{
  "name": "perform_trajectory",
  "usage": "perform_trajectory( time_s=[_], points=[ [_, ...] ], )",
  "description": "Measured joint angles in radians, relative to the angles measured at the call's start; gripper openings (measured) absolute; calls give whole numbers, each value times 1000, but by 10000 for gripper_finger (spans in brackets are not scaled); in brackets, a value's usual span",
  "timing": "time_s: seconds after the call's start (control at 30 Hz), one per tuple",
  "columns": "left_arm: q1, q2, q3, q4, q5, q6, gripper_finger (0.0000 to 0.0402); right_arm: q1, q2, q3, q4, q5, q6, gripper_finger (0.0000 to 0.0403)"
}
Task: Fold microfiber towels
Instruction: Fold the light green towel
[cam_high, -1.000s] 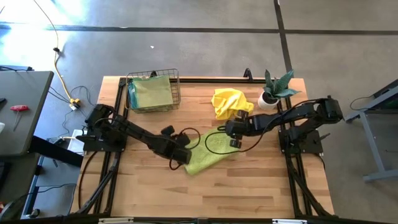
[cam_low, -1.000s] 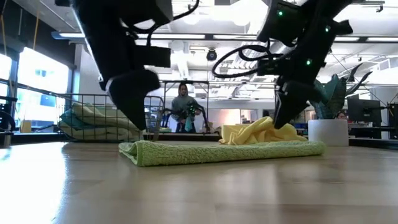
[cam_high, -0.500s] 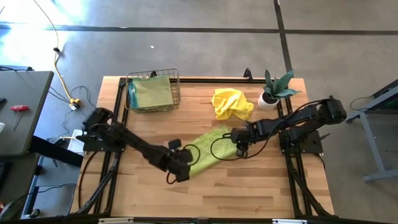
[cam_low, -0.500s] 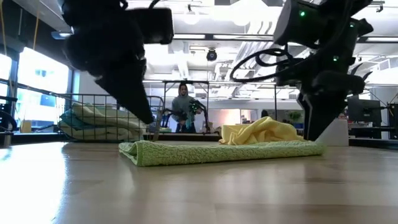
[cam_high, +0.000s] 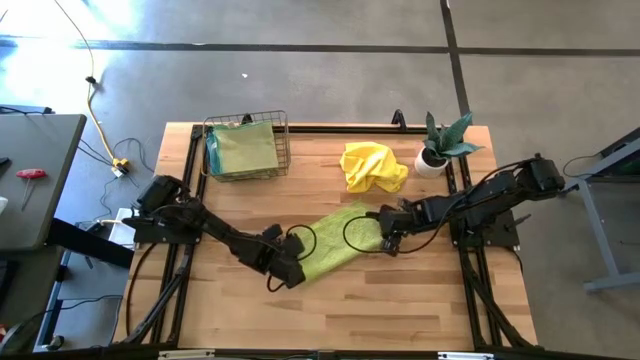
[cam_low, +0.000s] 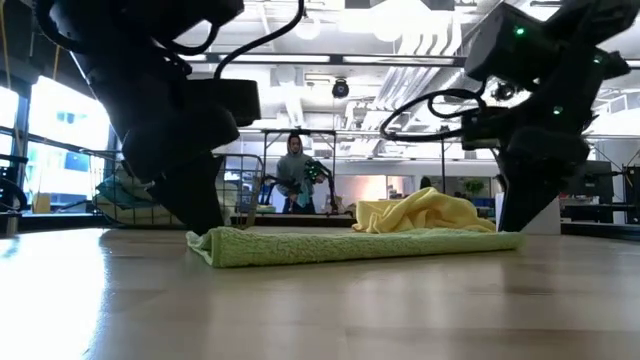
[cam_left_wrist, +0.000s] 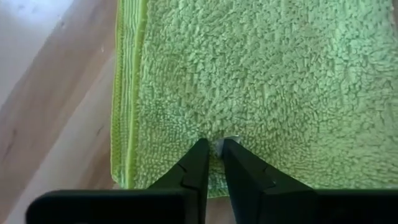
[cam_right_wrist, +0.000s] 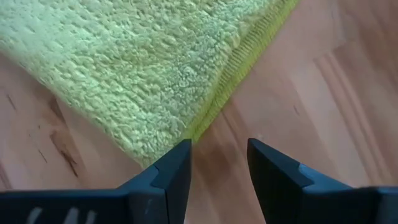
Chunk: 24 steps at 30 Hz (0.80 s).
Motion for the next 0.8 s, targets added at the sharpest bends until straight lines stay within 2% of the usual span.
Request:
perform_trajectory(
  time_s=[0.13, 0.33, 0.47, 0.57, 0.67, 0.8],
  points=[
    [-15, -1, 0, 45, 67, -40, 36, -27, -16, -53, 139, -24, 25, 149],
    [-41, 2, -1, 113, 105, -44, 27, -98, -13, -112, 408, -187, 38, 149],
    [-49, 2, -2, 110, 104, -51, 21, -145, -13, -116, 424, -239, 28, 149],
    [-49, 2, -2, 108, 106, -56, 19, -182, -22, -107, 365, -280, -14, 149],
    [-49, 2, -2, 108, 106, -59, 19, -219, -31, -80, 295, -257, -92, 149],
    [-49, 2, -2, 108, 106, -60, 19, -253, -30, -68, 244, -118, -119, 149]
  ],
)
